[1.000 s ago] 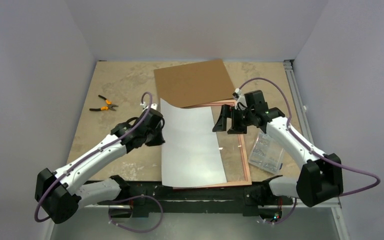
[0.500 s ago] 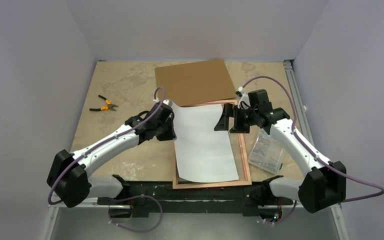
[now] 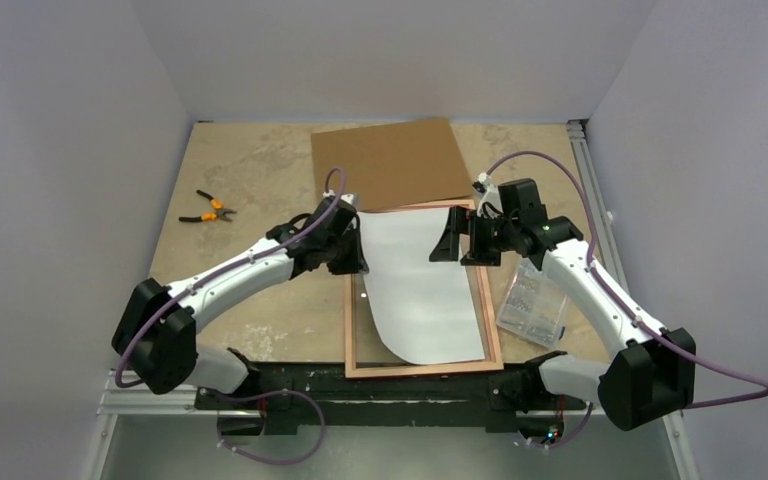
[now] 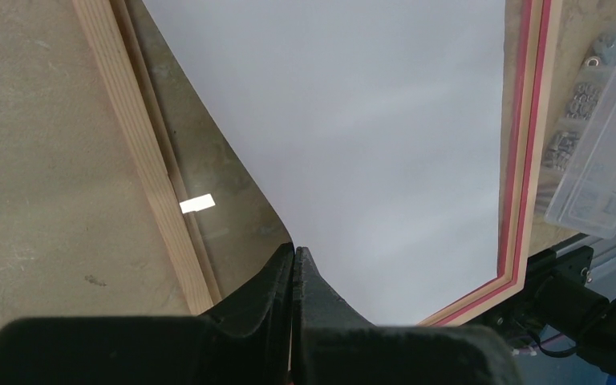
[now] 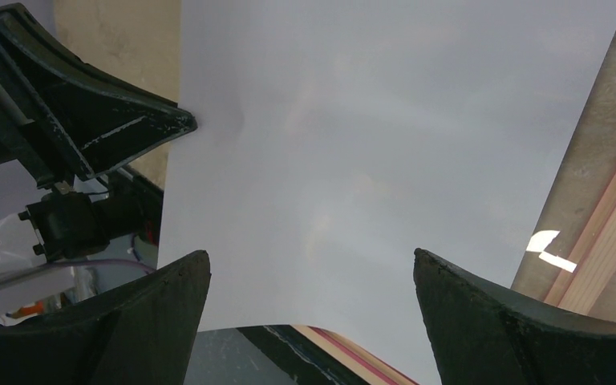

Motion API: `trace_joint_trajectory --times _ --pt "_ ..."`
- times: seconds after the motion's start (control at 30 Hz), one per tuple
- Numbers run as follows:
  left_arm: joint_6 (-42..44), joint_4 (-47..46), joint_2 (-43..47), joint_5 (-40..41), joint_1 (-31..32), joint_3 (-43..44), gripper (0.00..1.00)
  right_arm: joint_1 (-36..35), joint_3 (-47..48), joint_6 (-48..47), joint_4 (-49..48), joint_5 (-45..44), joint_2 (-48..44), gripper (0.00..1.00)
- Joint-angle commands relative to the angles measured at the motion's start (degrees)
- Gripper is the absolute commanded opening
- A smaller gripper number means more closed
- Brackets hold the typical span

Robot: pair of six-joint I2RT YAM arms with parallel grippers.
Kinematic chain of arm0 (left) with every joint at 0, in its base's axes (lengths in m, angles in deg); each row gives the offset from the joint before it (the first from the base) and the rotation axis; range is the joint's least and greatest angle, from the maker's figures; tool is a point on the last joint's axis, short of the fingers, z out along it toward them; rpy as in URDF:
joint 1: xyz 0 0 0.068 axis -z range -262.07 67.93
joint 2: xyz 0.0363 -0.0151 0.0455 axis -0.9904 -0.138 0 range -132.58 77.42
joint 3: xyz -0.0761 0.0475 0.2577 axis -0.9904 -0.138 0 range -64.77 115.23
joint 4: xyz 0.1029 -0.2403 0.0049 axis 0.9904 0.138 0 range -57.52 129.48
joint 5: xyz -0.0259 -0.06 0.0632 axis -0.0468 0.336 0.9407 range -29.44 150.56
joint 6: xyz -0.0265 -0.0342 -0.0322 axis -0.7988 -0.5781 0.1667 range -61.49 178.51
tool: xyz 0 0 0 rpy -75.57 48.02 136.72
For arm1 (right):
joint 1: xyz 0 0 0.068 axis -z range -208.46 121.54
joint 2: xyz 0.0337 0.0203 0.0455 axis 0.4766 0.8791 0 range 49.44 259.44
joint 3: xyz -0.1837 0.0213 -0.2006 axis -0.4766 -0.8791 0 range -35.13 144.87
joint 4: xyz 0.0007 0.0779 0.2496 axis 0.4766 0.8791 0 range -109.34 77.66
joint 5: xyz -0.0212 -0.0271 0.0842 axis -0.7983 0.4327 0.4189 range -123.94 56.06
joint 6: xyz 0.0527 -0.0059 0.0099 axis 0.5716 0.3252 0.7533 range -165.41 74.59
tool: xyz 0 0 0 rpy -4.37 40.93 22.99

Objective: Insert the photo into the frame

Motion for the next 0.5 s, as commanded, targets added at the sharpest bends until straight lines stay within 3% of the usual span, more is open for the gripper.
trace_joint_trajectory --times 0.0,0.47 --pt "1.84 -5.00 -1.72 -1.73 -0.11 2.30 0.00 0.48 1.78 -1.12 0.13 -0.98 -0.94 0.97" --pt "2.38 -8.50 -7.37 -4.63 0.81 5.66 0.00 0.57 0.83 -1.22 -0.08 -0.86 -1.12 0.97"
